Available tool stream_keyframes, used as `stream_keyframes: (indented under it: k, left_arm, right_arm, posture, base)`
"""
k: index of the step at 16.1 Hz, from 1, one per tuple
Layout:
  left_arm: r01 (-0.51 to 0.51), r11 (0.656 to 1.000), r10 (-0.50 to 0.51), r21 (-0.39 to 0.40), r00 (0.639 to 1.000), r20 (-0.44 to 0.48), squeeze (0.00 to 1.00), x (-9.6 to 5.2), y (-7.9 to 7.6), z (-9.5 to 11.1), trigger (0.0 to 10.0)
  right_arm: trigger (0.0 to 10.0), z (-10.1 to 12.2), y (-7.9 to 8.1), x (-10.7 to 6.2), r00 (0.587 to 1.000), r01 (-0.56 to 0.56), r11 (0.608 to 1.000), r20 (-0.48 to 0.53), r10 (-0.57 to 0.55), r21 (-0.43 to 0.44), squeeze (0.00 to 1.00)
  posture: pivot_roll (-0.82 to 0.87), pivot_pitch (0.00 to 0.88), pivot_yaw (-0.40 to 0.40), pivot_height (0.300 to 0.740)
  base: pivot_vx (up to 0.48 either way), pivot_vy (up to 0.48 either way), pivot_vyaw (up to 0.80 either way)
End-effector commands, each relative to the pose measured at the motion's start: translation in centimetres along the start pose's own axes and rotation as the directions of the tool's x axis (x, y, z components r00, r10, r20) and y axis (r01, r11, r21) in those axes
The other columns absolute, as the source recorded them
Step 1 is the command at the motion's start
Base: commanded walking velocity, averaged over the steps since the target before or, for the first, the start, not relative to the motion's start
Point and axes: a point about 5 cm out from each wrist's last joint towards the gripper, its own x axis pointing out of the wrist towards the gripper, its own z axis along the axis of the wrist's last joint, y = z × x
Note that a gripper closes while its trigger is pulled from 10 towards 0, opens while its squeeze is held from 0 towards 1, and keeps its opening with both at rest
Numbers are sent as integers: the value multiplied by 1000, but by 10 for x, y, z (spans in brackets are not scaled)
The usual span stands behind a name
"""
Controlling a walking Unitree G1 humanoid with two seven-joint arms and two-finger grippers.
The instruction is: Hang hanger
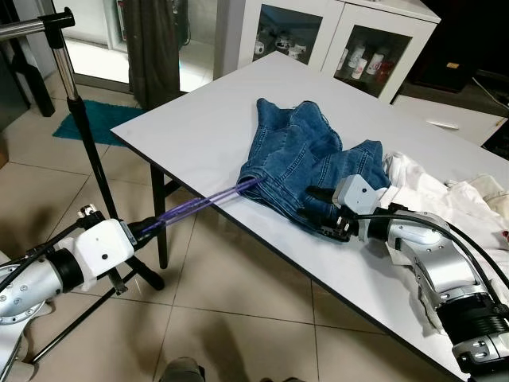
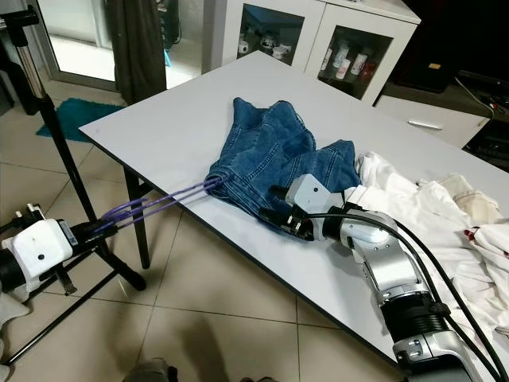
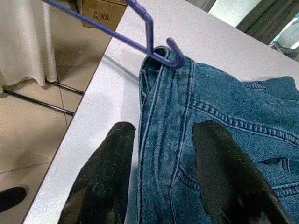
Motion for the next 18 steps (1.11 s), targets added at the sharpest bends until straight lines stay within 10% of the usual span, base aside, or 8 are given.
stream_keyframes:
  k: [1, 7, 15, 18]
  left_arm:
    - [-32, 999, 32, 21, 999, 16, 0, -1, 7, 4, 10000]
    - [-106, 990, 125, -95, 968, 218, 0, 2, 23, 37, 10000]
    - [-87, 992, 104, -90, 974, 200, 0, 4, 19, 36, 10000]
    - [-86, 993, 101, -85, 975, 200, 0, 6, 19, 36, 10000]
  right_arm:
    - [10000, -6, 5, 2, 1000, -15, 1000, -28, 15, -6, 0]
    - [10000, -26, 11, 35, 982, 165, 982, -109, -155, 87, 0]
    - [9412, -35, -9, 42, 910, 400, 911, -163, -382, 97, 0]
    - [0, -40, -8, 42, 907, 402, 912, -177, -383, 87, 0]
  posture:
    - [278, 58, -162, 740]
    - [274, 57, -156, 740]
    - [286, 57, -154, 740]
    - [284, 54, -152, 740]
  base:
    - [0, 0, 0]
    - [0, 0, 0]
    - [0, 0, 0]
    - [0, 0, 0]
